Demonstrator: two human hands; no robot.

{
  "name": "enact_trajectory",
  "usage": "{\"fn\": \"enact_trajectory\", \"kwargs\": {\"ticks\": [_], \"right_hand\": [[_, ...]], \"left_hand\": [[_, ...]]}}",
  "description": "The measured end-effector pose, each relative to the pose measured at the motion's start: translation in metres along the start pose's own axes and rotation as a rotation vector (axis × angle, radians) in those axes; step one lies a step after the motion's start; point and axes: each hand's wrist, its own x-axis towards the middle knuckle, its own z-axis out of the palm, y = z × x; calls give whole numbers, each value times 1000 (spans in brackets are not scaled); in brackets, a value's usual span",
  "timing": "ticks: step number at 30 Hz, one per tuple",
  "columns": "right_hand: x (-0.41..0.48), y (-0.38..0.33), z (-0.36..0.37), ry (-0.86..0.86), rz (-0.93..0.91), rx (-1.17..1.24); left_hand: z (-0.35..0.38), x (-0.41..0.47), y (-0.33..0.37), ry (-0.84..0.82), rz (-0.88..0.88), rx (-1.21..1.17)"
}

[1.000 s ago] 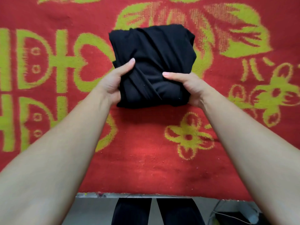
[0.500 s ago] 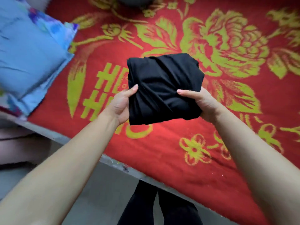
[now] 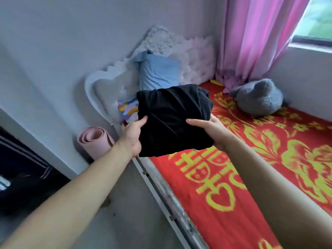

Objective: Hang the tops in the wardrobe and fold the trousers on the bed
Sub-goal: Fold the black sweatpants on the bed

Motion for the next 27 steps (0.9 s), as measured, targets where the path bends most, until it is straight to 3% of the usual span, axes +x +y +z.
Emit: {"fn": "enact_trajectory", "kwargs": {"ticks": [5, 13, 19, 27], "right_hand": [[-2, -22, 193, -110, 31, -66], [-14, -48, 488, -428, 69, -136], [5, -77, 631, -598, 7, -130], [88, -145, 785, -761, -165, -43]], "left_hand": [[-170, -78, 80, 145, 90, -54], [-402, -203, 197, 441, 279, -155], [-507, -242, 272, 562, 416, -204], [-594, -225, 415, 674, 659, -165]]}}
